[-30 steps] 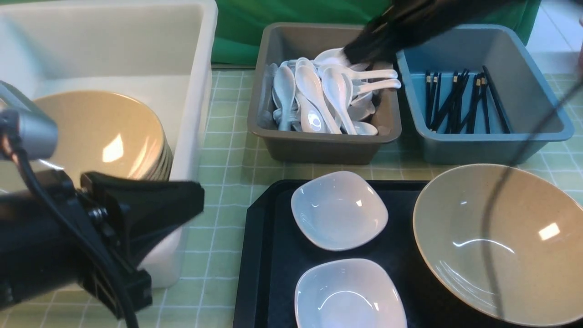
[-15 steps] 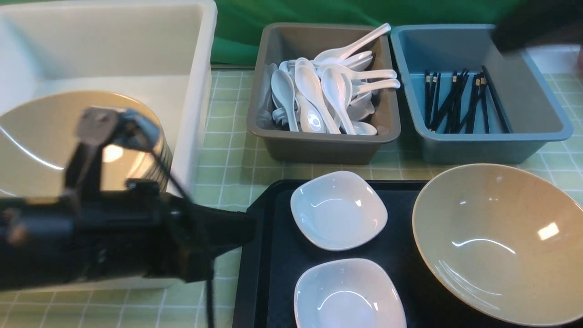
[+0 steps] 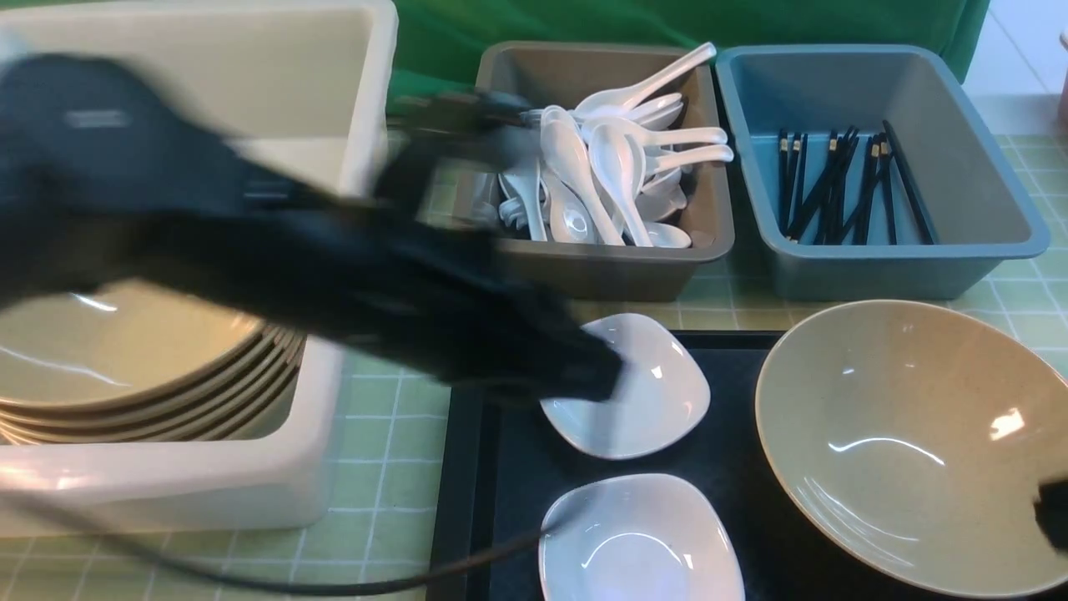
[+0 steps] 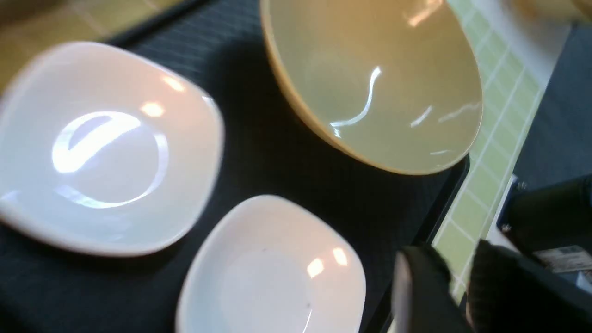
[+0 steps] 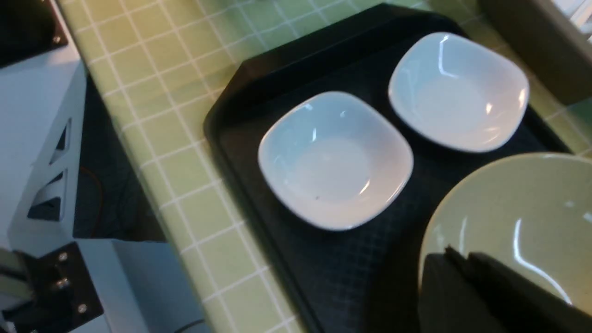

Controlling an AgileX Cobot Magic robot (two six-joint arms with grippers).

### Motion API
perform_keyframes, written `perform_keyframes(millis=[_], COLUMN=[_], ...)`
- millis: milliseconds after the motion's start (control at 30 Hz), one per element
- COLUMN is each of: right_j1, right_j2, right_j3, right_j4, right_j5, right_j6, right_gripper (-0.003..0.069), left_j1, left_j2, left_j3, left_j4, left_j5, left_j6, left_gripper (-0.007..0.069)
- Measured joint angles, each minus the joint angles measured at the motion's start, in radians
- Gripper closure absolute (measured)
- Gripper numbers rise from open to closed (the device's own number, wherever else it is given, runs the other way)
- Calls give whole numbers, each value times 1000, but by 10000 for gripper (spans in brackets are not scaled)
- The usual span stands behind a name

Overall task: On green table put chopsticks spoon bowls plates into blue grey white boxes.
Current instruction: 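Grasp the large bowl on the tray by its rim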

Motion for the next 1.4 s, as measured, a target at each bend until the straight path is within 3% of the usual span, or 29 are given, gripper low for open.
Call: perform_keyframes(millis=[133,200,367,500,600,767,867,1200,1400], right_j1=[0,0,0,0,0,0,1,1,2], right_j2=[-38,-48,-63,-79,-93,-97,-97,-97,-94], right_j3=[11,11,11,11,11,11,11,11,11], right_j4=[0,0,0,-4,-24,-49,-50,-24,101], right_j5=[5,6,11,11,12,12,12,-20,-72], right_j6=[17,24,33,33,33,34,35,33,-92], right_gripper=[600,598,592,591,589,582,580,567,559], left_j1=[-88,-104,-112,-112,-112,-112,-112,-69,28], left_j2=[220,312,587,727,827,885,883,781,577], left_j3=[-183,-273,-554,-699,-813,-909,-918,-918,-918], left_j4=[104,139,200,209,203,201,201,256,254], left_j5=[-15,0,108,175,224,274,285,388,396], left_j6=[-158,-221,-411,-468,-475,-473,-469,-415,-393], left_gripper=[315,286,263,267,307,524,603,608,608])
